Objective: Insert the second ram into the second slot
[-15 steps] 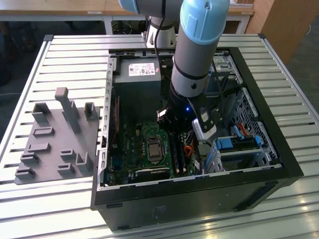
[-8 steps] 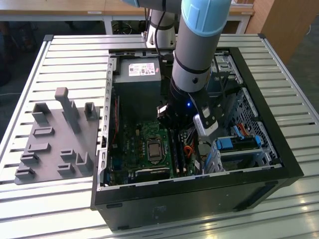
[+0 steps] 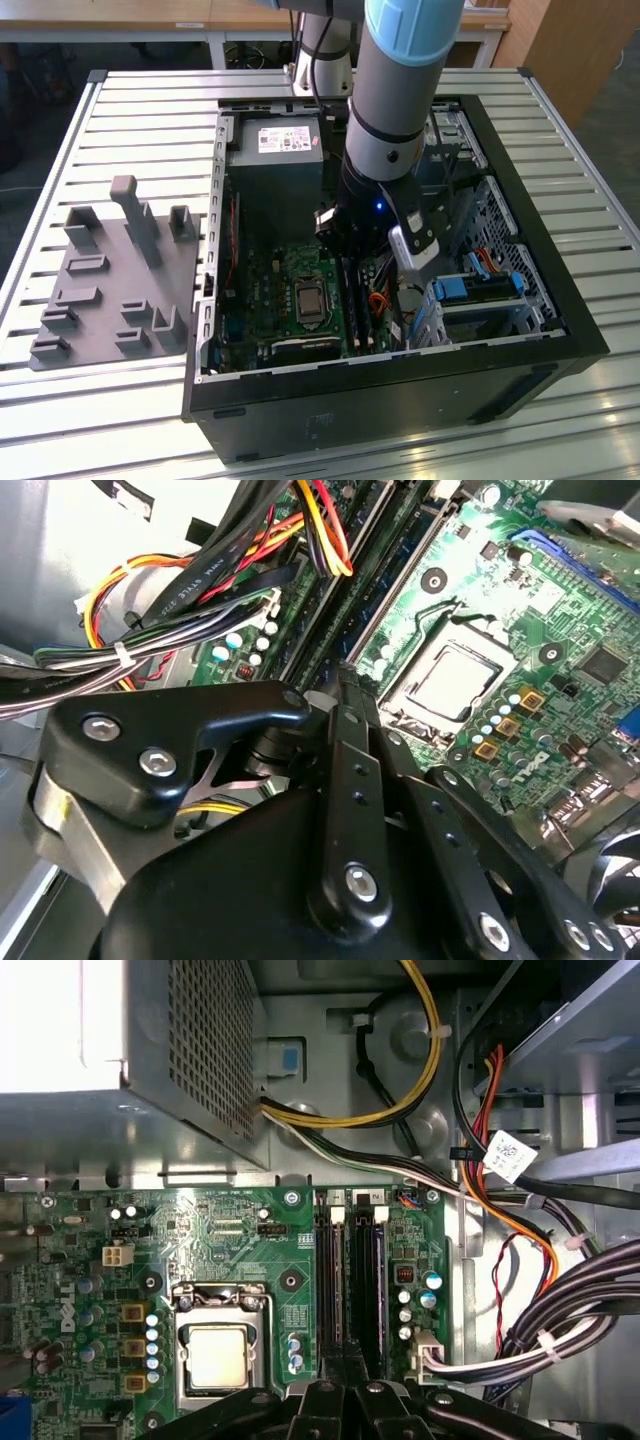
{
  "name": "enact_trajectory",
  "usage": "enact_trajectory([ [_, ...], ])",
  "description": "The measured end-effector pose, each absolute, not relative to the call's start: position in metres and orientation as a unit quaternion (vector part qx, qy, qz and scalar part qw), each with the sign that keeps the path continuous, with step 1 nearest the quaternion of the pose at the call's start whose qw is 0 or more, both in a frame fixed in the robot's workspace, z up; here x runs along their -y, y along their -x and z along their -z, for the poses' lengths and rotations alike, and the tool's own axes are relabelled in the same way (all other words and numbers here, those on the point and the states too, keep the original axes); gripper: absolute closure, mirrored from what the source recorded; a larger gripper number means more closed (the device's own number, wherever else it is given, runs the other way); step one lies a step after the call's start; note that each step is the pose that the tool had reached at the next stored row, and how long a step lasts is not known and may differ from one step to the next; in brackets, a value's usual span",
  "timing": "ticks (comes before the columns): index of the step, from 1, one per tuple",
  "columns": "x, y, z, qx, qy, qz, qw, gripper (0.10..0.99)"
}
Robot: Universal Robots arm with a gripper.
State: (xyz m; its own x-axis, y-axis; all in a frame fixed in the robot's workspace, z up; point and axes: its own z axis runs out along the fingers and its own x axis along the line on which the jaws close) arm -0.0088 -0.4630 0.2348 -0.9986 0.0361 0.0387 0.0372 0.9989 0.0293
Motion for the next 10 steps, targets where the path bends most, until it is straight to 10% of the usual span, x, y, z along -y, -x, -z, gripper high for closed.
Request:
enact_trajectory([
  [10,0.4629,0.0087,-0.2397,1.0,0.018,0.015,0.02,0.98],
])
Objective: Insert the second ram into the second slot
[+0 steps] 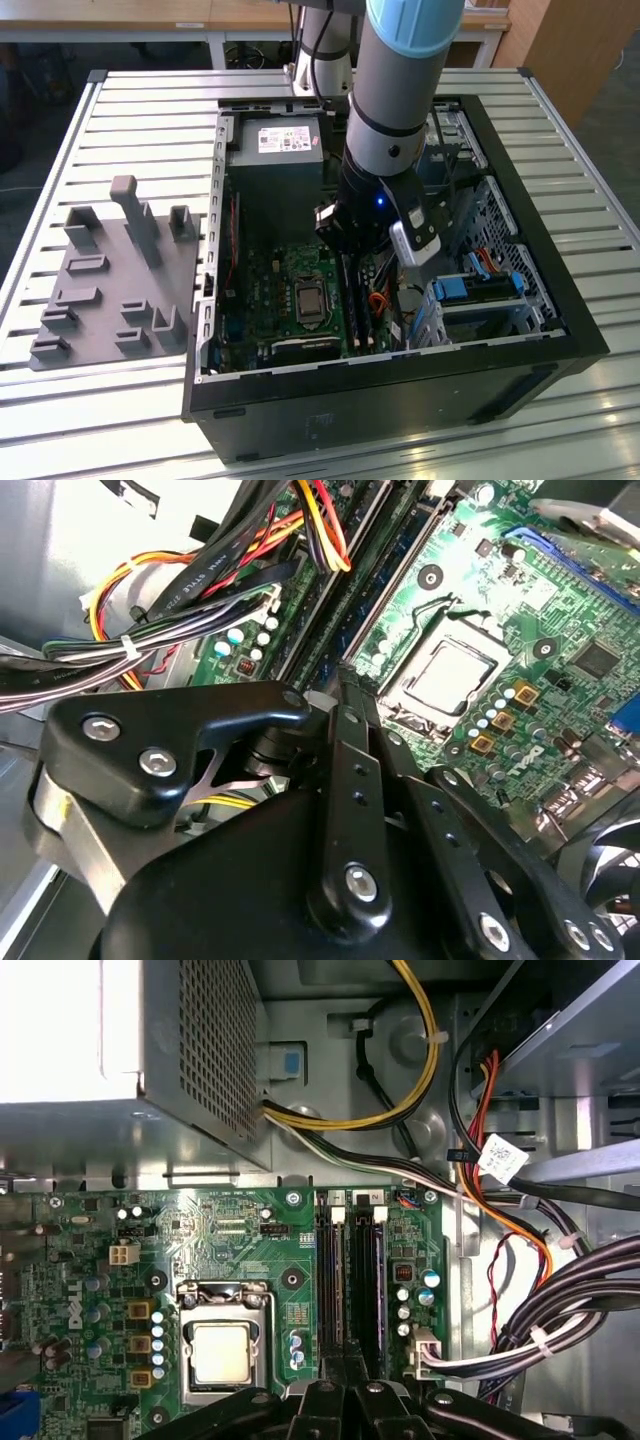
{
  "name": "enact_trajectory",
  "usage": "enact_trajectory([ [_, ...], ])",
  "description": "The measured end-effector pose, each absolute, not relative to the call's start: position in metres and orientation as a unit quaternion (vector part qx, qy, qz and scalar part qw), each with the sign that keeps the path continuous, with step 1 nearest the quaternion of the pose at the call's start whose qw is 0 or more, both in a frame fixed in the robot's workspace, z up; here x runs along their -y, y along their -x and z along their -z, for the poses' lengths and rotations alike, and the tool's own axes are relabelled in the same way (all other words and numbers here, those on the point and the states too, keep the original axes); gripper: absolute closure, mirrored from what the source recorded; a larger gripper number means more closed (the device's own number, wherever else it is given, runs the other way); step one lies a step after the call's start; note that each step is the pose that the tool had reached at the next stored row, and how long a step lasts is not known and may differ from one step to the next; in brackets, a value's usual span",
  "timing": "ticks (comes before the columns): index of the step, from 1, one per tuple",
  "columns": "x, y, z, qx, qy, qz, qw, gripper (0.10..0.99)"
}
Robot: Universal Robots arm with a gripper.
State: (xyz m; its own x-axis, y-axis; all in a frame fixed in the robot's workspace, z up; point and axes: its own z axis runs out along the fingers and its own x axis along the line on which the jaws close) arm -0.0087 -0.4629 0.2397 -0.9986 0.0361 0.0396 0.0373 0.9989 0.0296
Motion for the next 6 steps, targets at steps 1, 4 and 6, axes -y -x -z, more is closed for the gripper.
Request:
enact_trajectory([
  [1,0.4629,0.0087,-0.2397,1.0,0.018,0.015,0.02,0.98],
  [4,0.463,0.0087,-0.2399,1.0,0.018,0.015,0.02,0.98],
  [6,0.463,0.0088,-0.2399,1.0,0.018,0.015,0.02,0.98],
])
